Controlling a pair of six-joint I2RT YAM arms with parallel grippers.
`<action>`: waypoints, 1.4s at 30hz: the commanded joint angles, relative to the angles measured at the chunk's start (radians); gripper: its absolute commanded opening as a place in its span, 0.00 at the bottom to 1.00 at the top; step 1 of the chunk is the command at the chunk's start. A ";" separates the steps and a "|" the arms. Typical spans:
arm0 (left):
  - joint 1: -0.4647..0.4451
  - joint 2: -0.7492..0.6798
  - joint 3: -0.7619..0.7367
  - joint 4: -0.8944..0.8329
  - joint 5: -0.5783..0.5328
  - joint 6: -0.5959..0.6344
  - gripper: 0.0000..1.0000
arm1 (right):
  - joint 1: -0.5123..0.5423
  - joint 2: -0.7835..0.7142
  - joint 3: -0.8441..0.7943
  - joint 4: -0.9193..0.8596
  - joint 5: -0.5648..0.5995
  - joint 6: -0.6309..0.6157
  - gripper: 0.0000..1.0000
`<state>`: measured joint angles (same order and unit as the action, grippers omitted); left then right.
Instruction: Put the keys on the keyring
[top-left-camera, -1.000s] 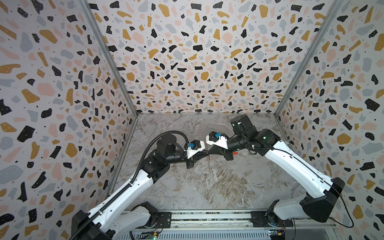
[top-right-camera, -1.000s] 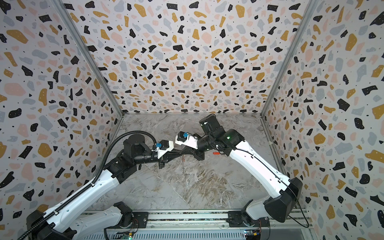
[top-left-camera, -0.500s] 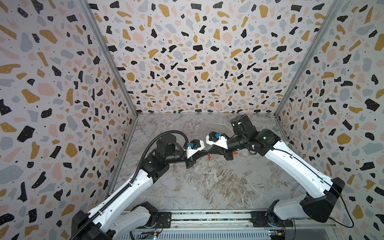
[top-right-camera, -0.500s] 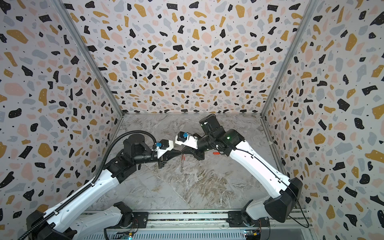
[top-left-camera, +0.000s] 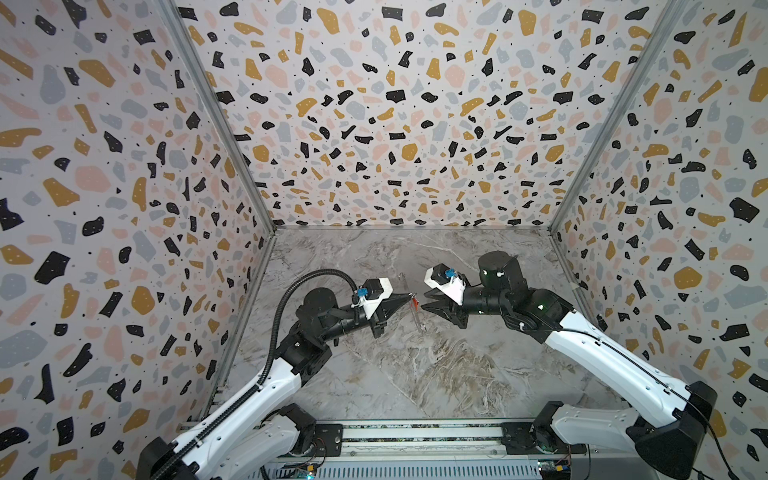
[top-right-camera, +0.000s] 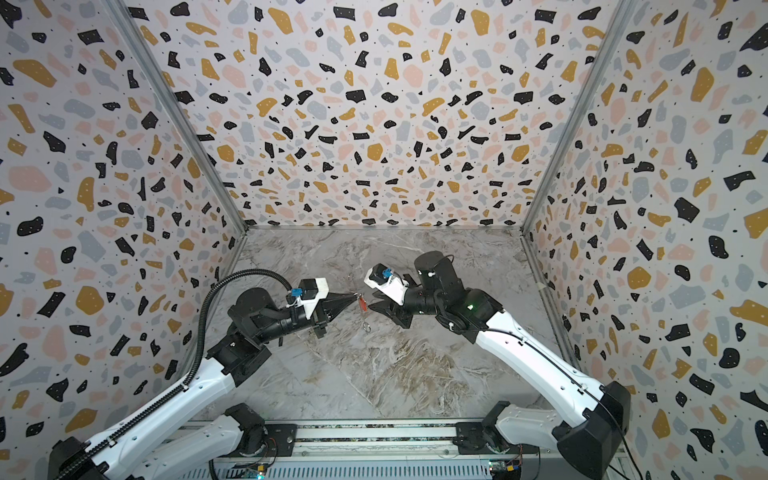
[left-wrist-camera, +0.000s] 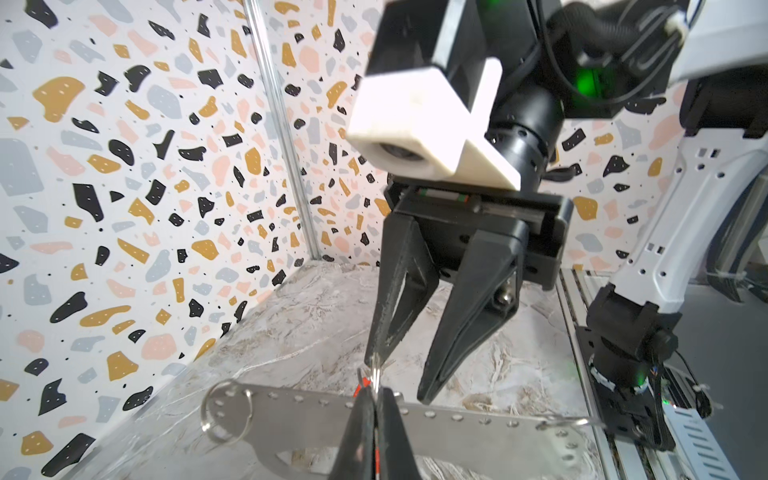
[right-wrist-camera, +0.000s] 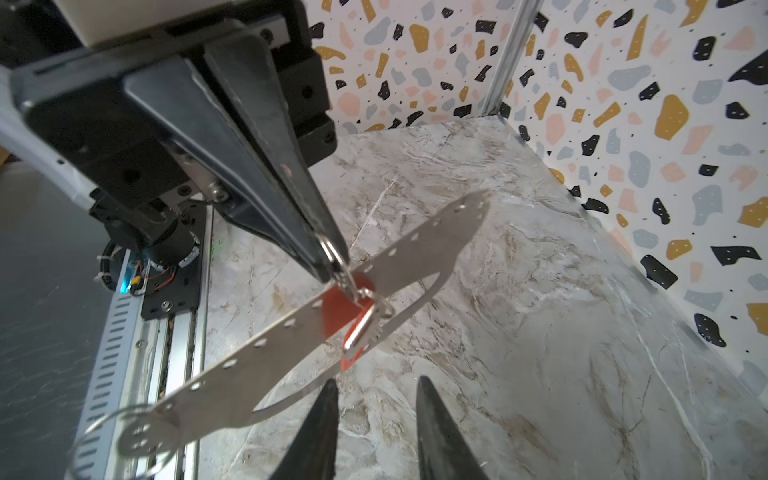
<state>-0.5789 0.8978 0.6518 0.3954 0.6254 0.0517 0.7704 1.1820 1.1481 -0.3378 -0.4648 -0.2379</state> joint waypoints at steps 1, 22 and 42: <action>0.000 -0.018 -0.013 0.198 -0.019 -0.080 0.00 | 0.025 -0.049 -0.058 0.194 0.045 0.124 0.33; -0.001 -0.003 -0.097 0.422 -0.038 -0.225 0.00 | 0.127 -0.043 -0.132 0.403 0.076 0.194 0.10; -0.003 -0.002 -0.145 0.533 -0.069 -0.284 0.00 | 0.207 -0.028 -0.122 0.358 0.202 0.132 0.11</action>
<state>-0.5793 0.9054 0.5129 0.8417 0.5613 -0.2245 0.9752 1.1778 1.0157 0.0147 -0.3202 -0.0990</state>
